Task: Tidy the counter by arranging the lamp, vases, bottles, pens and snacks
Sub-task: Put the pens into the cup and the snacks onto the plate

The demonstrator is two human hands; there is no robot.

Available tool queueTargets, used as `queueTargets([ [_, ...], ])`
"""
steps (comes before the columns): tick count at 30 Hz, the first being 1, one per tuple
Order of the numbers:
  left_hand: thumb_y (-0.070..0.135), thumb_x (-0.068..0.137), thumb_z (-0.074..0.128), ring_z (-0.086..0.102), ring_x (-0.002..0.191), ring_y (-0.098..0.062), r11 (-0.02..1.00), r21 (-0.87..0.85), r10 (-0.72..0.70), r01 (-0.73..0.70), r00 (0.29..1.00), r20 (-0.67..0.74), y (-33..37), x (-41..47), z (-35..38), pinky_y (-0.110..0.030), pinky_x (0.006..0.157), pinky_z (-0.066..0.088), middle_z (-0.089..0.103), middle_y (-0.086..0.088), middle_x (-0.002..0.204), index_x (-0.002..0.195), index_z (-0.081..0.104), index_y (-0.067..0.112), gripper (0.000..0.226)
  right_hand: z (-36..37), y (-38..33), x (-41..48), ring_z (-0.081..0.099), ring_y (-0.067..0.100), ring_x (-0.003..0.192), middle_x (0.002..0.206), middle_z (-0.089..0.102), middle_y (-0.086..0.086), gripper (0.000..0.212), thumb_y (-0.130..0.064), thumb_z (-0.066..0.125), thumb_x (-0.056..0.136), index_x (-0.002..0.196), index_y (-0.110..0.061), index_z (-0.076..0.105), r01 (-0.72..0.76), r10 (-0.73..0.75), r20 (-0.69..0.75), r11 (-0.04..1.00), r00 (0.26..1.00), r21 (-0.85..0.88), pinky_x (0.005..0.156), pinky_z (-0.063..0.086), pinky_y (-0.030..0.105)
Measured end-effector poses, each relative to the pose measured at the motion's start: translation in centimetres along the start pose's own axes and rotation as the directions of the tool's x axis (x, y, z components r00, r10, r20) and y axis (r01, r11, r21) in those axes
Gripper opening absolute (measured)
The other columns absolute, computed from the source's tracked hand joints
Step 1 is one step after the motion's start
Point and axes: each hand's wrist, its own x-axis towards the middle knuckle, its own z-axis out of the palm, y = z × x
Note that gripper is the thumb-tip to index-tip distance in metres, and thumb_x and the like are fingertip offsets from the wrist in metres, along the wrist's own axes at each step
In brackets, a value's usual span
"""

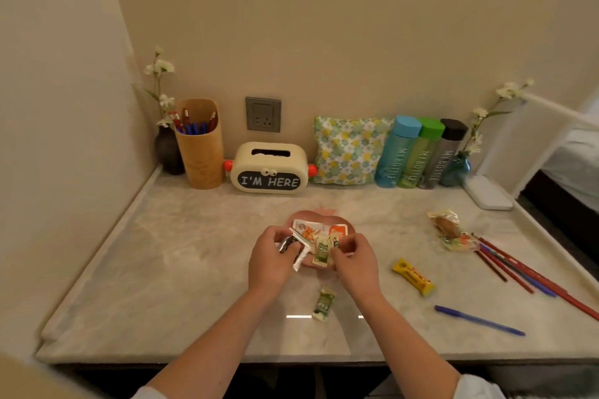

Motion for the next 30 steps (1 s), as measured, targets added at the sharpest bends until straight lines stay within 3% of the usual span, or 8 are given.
queueTargets([
  [7,0.02,0.084,0.065,0.061,0.095,-0.013,0.97,0.244,0.032,-0.01,0.996,-0.086,0.4,1.4,4.8,-0.031,0.082,0.051,0.065,0.01,0.1,0.101,0.061,0.032,0.021,-0.9,2.1,4.6,0.067,0.029,0.069,0.075,0.061,0.0,0.018,-0.01,0.066,0.074,0.073,-0.023,0.053,0.005,-0.001,0.087,0.999,0.996,-0.041,0.065,0.058,0.047],
  [11,0.028,0.083,0.065,0.05,0.108,-0.015,0.848,0.53,0.123,-0.026,0.981,-0.149,-0.1,1.3,5.7,-0.03,0.091,0.037,0.061,0.013,0.106,0.106,0.062,0.037,0.025,-1.3,2.8,5.6,0.059,0.016,0.066,0.068,0.06,-0.005,0.019,-0.013,0.069,0.076,0.07,-0.021,0.054,0.081,-0.064,0.146,0.99,0.987,-0.119,0.062,0.048,0.033],
  [17,0.026,0.081,0.067,0.043,0.114,-0.014,0.882,0.471,0.101,0.01,0.973,-0.209,-1.3,-0.6,6.4,-0.028,0.094,0.03,0.053,0.013,0.111,0.101,0.061,0.037,0.024,-1.6,4.0,5.1,0.045,0.006,0.053,0.057,0.049,-0.01,0.011,-0.021,0.07,0.079,0.074,-0.027,0.062,0.183,-0.16,0.226,0.979,0.961,-0.086,0.052,0.036,0.023],
  [24,0.041,0.076,0.07,0.053,0.082,-0.001,0.916,0.39,0.133,-0.096,0.989,-0.07,-2.2,-5.4,5.5,-0.032,0.08,0.048,0.056,0.02,0.08,0.089,0.061,0.037,0.017,-2.4,5.4,2.1,0.047,0.004,0.055,0.059,0.053,-0.006,0.015,-0.013,0.068,0.079,0.076,-0.027,0.063,0.193,-0.196,0.261,0.98,0.945,0.04,0.055,0.039,0.023],
  [28,0.062,0.071,0.065,0.051,0.086,0.0,0.804,0.572,0.162,-0.164,0.985,0.055,-2.9,-7.5,5.1,-0.025,0.081,0.045,0.056,0.022,0.089,0.1,0.058,0.041,0.036,-2.6,5.7,0.5,0.054,0.004,0.062,0.067,0.062,-0.007,0.017,-0.011,0.066,0.079,0.076,-0.028,0.063,0.226,-0.222,0.262,0.974,0.939,0.013,0.057,0.041,0.018],
  [30,0.059,0.075,0.063,0.052,0.09,-0.001,0.762,0.617,0.167,-0.198,0.98,0.109,-2.8,-8.0,5.5,-0.025,0.082,0.044,0.059,0.021,0.095,0.105,0.058,0.041,0.036,-2.9,6.2,-0.1,0.056,0.004,0.065,0.07,0.063,-0.008,0.017,-0.009,0.065,0.08,0.079,-0.025,0.064,0.246,-0.234,0.293,0.969,0.927,-0.002,0.058,0.043,0.016],
])
